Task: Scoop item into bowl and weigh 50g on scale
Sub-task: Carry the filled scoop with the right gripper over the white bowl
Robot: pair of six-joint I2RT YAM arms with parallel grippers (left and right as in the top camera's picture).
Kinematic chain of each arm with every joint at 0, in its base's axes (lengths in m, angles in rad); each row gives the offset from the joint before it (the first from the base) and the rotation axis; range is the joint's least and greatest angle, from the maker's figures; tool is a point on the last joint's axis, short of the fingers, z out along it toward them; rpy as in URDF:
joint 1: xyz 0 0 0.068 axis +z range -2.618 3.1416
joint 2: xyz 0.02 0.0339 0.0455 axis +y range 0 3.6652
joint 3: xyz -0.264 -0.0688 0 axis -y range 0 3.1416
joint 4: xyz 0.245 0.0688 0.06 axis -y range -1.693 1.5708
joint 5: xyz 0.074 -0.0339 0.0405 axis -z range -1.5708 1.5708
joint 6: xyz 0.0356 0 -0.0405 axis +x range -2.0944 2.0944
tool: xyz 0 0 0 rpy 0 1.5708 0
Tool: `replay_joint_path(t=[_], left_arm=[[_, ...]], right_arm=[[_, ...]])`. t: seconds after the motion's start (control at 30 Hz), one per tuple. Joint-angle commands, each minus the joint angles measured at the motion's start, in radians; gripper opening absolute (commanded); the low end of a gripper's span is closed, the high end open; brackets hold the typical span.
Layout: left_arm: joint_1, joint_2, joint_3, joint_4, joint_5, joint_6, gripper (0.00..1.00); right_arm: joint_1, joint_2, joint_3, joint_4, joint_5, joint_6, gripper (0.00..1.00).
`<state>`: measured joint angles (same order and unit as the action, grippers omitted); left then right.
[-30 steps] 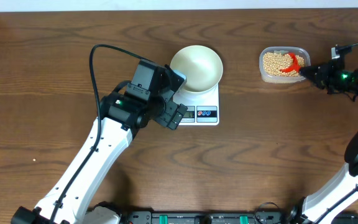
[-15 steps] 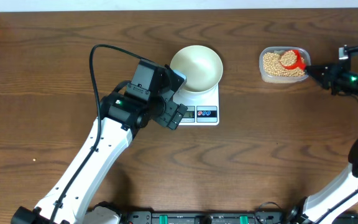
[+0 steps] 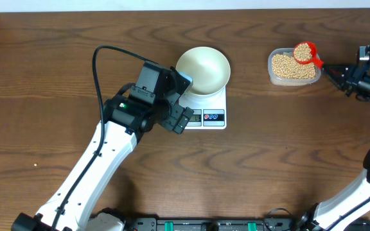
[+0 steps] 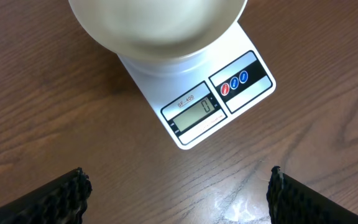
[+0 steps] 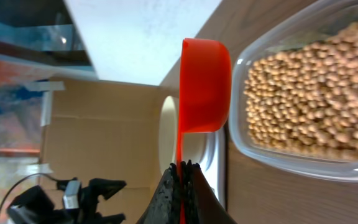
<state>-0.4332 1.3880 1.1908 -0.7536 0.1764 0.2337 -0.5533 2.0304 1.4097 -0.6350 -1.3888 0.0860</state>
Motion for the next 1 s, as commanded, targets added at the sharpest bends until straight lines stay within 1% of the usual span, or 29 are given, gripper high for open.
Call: replay_joint_path(t=[0.0, 0.1, 0.37, 0.67, 0.83, 0.87, 0.97], left_arm=[[0.001, 0.006, 0.002, -0.001, -0.009, 0.002, 0.93], [0.001, 0.006, 0.002, -0.001, -0.009, 0.002, 0.93], [0.001, 0.006, 0.002, -0.001, -0.009, 0.002, 0.93], [0.001, 0.006, 0.002, -0.001, -0.009, 0.002, 0.93], [0.001, 0.006, 0.002, -0.001, -0.009, 0.002, 0.93], [0.001, 0.006, 0.002, -0.001, -0.009, 0.002, 0.93], [0.001, 0.006, 0.002, -0.001, -0.009, 0.002, 0.93]], right_arm=[[-0.004, 0.008, 0.000, 0.003, -0.135, -0.023, 0.01], [0.001, 0.008, 0.000, 0.003, -0.172, -0.017, 0.01], [0.045, 0.008, 0.000, 0.003, -0.171, 0.011, 0.01], [0.185, 0.008, 0.000, 0.029, -0.090, 0.060, 0.01], [0.287, 0.008, 0.000, 0.183, -0.087, 0.204, 0.01], [0.316, 0.008, 0.000, 0.239, -0.087, 0.258, 0.01], [0.370, 0.008, 0.000, 0.334, -0.087, 0.346, 0.01]])
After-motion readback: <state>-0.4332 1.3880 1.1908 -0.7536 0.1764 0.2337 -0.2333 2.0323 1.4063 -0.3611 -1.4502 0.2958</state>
